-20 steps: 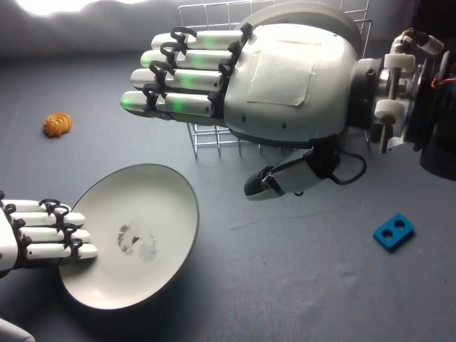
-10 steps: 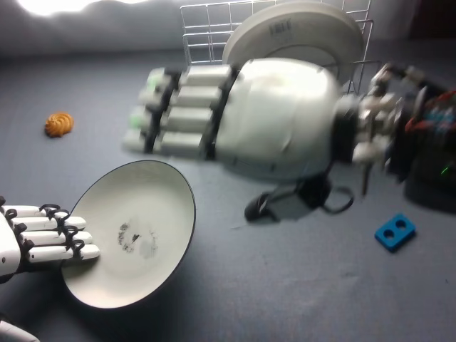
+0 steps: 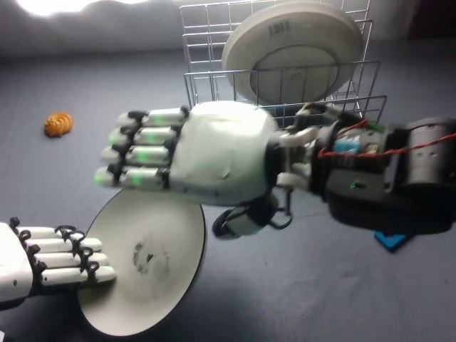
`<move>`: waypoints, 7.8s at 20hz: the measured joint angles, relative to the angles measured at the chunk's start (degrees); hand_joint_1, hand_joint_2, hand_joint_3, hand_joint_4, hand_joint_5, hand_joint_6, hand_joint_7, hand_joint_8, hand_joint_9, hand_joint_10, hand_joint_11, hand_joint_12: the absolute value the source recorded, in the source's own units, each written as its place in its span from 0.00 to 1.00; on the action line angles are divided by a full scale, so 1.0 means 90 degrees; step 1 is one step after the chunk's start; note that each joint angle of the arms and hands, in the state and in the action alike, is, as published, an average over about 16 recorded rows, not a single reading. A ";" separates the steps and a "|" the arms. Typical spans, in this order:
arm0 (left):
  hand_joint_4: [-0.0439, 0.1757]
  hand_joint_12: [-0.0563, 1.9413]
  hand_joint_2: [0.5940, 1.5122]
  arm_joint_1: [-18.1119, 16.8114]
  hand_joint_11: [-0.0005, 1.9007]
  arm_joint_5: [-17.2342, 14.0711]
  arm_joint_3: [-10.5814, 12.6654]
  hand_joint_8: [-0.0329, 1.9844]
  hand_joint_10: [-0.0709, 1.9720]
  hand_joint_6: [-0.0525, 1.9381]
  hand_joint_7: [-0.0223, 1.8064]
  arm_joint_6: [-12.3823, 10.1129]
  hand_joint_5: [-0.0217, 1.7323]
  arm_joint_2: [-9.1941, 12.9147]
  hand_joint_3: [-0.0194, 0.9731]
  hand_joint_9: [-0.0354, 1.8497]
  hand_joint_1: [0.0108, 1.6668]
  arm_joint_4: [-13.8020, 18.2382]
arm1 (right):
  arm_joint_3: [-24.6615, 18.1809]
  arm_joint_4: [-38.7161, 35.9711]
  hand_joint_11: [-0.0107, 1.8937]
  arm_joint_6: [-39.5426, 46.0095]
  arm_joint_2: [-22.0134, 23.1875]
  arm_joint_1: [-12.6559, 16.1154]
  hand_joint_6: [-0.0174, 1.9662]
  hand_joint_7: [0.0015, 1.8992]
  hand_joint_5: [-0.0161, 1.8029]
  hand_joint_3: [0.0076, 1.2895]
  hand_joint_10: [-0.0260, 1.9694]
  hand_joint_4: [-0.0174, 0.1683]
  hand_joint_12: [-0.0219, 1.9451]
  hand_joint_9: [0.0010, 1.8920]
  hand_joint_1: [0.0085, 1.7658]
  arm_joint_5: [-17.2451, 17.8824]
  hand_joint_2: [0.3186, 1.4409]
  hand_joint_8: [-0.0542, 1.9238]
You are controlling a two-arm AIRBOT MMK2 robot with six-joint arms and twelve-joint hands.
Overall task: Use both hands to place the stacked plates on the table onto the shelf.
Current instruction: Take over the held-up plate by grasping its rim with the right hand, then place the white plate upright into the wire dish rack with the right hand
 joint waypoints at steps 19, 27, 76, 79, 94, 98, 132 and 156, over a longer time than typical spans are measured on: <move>0.16 0.05 0.58 0.0136 0.02 -0.0125 -0.0103 0.01 0.01 0.01 0.02 0.0021 0.03 -0.0011 0.03 0.01 0.00 -0.0155 | 0.0335 0.0054 0.02 -0.0604 -0.0771 -0.0246 0.03 0.01 0.02 0.00 0.01 0.12 0.01 0.01 0.59 -0.0202 0.50 0.04; 0.16 0.04 0.57 0.0162 0.02 -0.0141 -0.0095 0.01 0.01 0.01 0.02 0.0027 0.02 -0.0021 0.03 0.01 0.00 -0.0212 | 0.0341 0.0053 0.02 -0.0757 -0.0877 -0.0242 0.03 0.09 0.12 0.01 0.02 0.12 0.22 0.08 0.60 -0.0223 0.54 0.04; 0.20 0.03 0.56 -0.1152 0.01 0.0008 0.1011 0.02 0.04 0.03 0.06 0.0037 0.05 0.0263 0.03 0.05 0.00 -0.2128 | -0.1154 0.0118 0.51 -0.0753 0.0797 0.0279 0.35 0.62 0.59 0.00 0.02 0.24 0.50 0.73 0.67 0.0049 0.54 0.36; 0.21 0.03 0.56 -0.1270 0.01 -0.0089 0.1057 0.02 0.04 0.03 0.06 0.0036 0.05 0.0331 0.03 0.05 0.00 -0.1989 | -0.1439 0.0148 0.51 -0.0572 0.1136 0.0478 0.38 0.62 0.60 0.01 0.02 0.25 0.50 0.72 0.68 0.0023 0.54 0.36; 0.22 0.03 0.56 -0.1704 0.01 -0.1293 0.1380 0.02 0.04 0.03 0.05 0.0031 0.04 0.0505 0.03 0.03 0.00 -0.0747 | -0.1511 -0.1647 0.51 0.4649 0.2293 0.1826 0.40 0.63 0.62 0.00 0.02 0.25 0.49 0.72 0.68 -0.0311 0.54 0.34; 0.23 0.03 0.56 -0.1777 0.01 -0.1768 0.1450 0.02 0.04 0.03 0.04 0.0027 0.04 0.0510 0.03 0.03 0.00 -0.0276 | -0.1241 -0.2210 0.50 0.6235 0.2362 0.2120 0.40 0.62 0.62 0.00 0.02 0.25 0.50 0.72 0.69 -0.0533 0.54 0.35; 0.23 0.03 0.56 -0.3068 0.01 -0.4145 0.1735 0.02 0.04 0.03 0.05 -0.0160 0.05 0.0524 0.03 0.03 0.00 0.2334 | 0.0828 -0.1530 0.49 0.7233 0.1444 0.2016 0.40 0.62 0.59 0.00 0.02 0.07 0.51 0.74 0.70 -0.1324 0.55 0.40; 0.23 0.03 0.56 -0.2936 0.01 -0.4166 0.1935 0.02 0.04 0.03 0.05 -0.0247 0.05 0.0497 0.03 0.03 0.00 0.2148 | 0.1427 -0.1359 0.48 0.6850 0.0901 0.1593 0.41 0.62 0.57 0.00 0.02 0.05 0.58 0.72 0.70 -0.1435 0.55 0.40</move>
